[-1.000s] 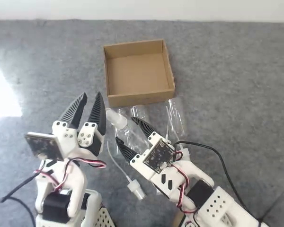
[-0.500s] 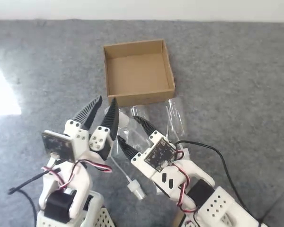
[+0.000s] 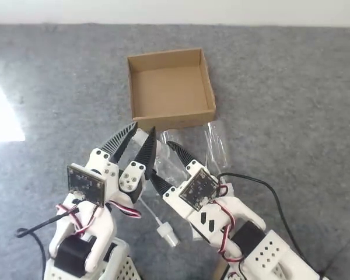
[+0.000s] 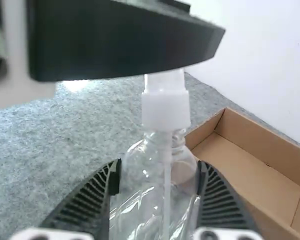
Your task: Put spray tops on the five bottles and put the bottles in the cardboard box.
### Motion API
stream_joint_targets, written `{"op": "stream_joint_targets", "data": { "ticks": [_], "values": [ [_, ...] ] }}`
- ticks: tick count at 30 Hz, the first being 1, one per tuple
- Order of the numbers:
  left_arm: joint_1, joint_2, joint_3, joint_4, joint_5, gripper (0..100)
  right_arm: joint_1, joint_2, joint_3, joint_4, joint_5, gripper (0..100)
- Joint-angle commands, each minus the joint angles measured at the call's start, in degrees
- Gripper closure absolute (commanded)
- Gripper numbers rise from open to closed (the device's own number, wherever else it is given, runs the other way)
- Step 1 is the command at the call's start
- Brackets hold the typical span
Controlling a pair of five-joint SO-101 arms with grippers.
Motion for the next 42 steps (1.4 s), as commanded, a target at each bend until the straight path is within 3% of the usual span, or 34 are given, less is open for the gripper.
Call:
{"op": "stream_joint_targets", "data": {
  "ticks": [1, 8, 14, 22, 33, 42],
  "values": [
    [0.4, -1.1, -2.7, 1.6, -0.4, 89, 0.7, -1.6, -1.5, -1.5, 1.1, 89.1],
    [-0.4, -1.1, -7.1, 3.1, -0.4, 89, 0.7, -1.5, -1.4, -1.5, 1.1, 89.1],
    [-6.1, -1.1, -8.4, 2.8, 0.1, 89, 0.7, -1.5, -1.4, -1.5, 1.1, 89.1],
    [-16.4, -1.1, -8.0, 2.7, 9.3, 89, 1.0, -1.5, -1.8, -1.5, 1.1, 89.1],
    [-16.5, -1.1, 0.3, -7.3, 10.1, 89, 1.0, -1.6, -3.5, -1.5, 1.1, 89.1],
    [-16.4, -1.1, 1.0, -8.1, 10.1, 89, 1.1, -1.6, -4.1, -3.6, 1.1, 89.1]
  ]
}}
